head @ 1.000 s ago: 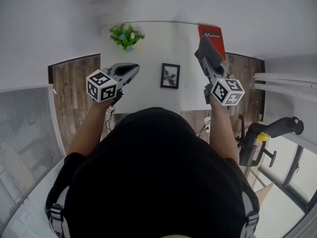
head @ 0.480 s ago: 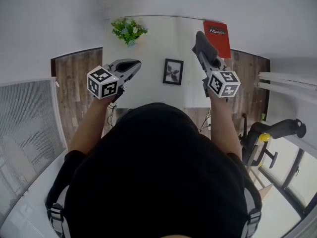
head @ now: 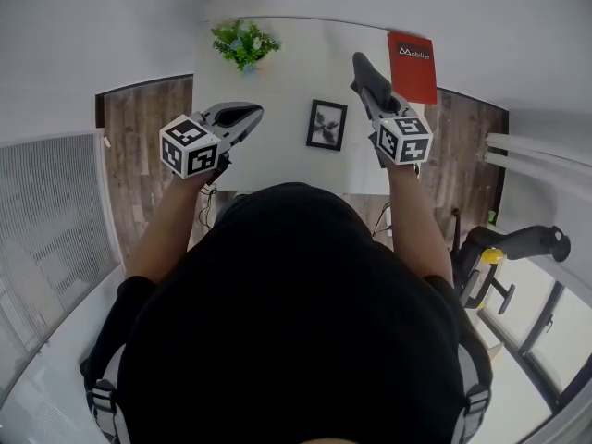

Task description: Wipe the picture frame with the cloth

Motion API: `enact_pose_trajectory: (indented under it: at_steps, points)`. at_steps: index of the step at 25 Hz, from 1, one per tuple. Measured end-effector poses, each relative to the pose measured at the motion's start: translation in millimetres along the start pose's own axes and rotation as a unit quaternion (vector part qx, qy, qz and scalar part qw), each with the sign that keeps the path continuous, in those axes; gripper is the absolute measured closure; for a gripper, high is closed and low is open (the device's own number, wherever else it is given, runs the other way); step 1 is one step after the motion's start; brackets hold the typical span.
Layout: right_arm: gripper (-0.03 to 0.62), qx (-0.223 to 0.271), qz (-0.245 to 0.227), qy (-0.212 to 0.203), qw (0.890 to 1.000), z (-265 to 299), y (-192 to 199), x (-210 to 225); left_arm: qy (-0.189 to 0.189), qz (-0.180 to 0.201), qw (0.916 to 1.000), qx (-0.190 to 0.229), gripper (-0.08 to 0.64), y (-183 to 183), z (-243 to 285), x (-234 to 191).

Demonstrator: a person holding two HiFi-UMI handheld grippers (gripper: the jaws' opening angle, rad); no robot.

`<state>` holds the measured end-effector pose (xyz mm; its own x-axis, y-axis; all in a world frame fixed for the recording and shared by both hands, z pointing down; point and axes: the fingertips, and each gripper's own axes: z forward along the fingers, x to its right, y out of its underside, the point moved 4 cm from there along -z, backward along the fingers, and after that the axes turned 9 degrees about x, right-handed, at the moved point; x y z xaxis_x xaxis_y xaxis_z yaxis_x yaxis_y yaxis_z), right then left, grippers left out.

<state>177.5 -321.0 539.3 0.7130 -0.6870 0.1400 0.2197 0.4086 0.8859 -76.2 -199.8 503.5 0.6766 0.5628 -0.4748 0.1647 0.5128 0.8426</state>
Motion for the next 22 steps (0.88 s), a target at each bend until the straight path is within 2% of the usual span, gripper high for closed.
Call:
enact_pose_trajectory:
  at_steps: [9,22]
  points:
    - [0.548,-0.054,-0.038,-0.02,0.998,32.7,41.5,-2.9,-0.009,-0.005,0.9999,-0.005,0.549,6.6,-6.1,-1.0]
    - [0.548,-0.1,-0.091,-0.037,0.99,68.7,92.5,-7.9,-0.018,-0.014,0.9996,-0.015,0.549,20.9,-18.7,3.9]
